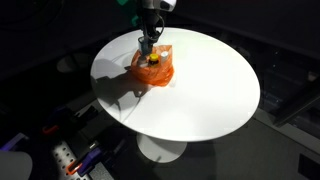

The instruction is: Put the blue box in the plastic bag

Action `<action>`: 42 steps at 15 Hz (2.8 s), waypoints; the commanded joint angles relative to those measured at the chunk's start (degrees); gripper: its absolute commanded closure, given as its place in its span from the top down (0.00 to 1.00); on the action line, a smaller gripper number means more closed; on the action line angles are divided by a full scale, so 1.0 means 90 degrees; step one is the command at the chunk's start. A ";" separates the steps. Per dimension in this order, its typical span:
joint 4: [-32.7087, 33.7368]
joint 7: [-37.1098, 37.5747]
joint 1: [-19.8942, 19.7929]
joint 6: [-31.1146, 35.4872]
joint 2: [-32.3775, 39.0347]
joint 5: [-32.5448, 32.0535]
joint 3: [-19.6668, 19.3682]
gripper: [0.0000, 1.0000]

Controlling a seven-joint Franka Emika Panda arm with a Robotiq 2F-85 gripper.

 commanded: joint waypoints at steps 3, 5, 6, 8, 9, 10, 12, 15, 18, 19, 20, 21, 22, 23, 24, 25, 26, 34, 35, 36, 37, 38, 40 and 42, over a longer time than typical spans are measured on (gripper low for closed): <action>0.0384 0.0139 -0.0031 -0.0257 0.0344 0.0050 -0.0018 0.19; 0.0425 0.0239 -0.0001 -0.0279 0.0424 -0.0017 -0.0070 0.19; 0.0446 0.0306 0.0009 -0.0321 0.0459 -0.0043 -0.0100 0.19; 0.0463 0.0459 0.0042 -0.0411 0.0496 -0.0122 -0.0174 0.19; 0.0475 0.0533 0.0055 -0.0463 0.0517 -0.0152 -0.0210 0.19; 0.0493 0.0568 0.0054 -0.0497 0.0537 -0.0149 -0.0225 0.19; 0.0563 0.0661 0.0070 -0.0573 0.0595 -0.0171 -0.0256 0.19; 0.0724 0.0838 0.0149 -0.0714 0.0690 -0.0348 -0.0321 0.19; 0.0913 0.0957 0.0204 -0.0838 0.0826 -0.0516 -0.0336 0.19; 0.0979 0.0966 0.0216 -0.0880 0.0871 -0.0550 -0.0328 0.19; 0.1046 0.0948 0.0227 -0.0902 0.0918 -0.0554 -0.0313 0.19; 0.1108 0.0931 0.0242 -0.0919 0.0956 -0.0558 -0.0302 0.19; 0.1155 0.0923 0.0266 -0.0913 0.0987 -0.0581 -0.0296 0.19; 0.1196 0.0918 0.0289 -0.0921 0.1008 -0.0599 -0.0291 0.19; 0.1222 0.0930 0.0322 -0.0917 0.1015 -0.0624 -0.0292 0.19; 0.1236 0.0942 0.0356 -0.0915 0.1018 -0.0652 -0.0296 0.19; 0.1229 0.0958 0.0394 -0.0900 0.1006 -0.0681 -0.0302 0.19; 0.0996 0.0954 0.0528 -0.0800 0.0832 -0.0766 -0.0306 0.19; 0.0934 0.0938 0.0523 -0.0769 0.0787 -0.0758 -0.0305 0.19; 0.0876 0.0924 0.0517 -0.0735 0.0746 -0.0755 -0.0306 0.19; 0.0803 0.0908 0.0506 -0.0693 0.0695 -0.0744 -0.0307 0.19; 0.0717 0.0887 0.0491 -0.0638 0.0637 -0.0725 -0.0308 0.19; 0.0541 0.0856 0.0467 -0.0524 0.0522 -0.0693 -0.0311 0.19; 0.0312 0.0821 0.0447 -0.0348 0.0382 -0.0662 -0.0306 0.19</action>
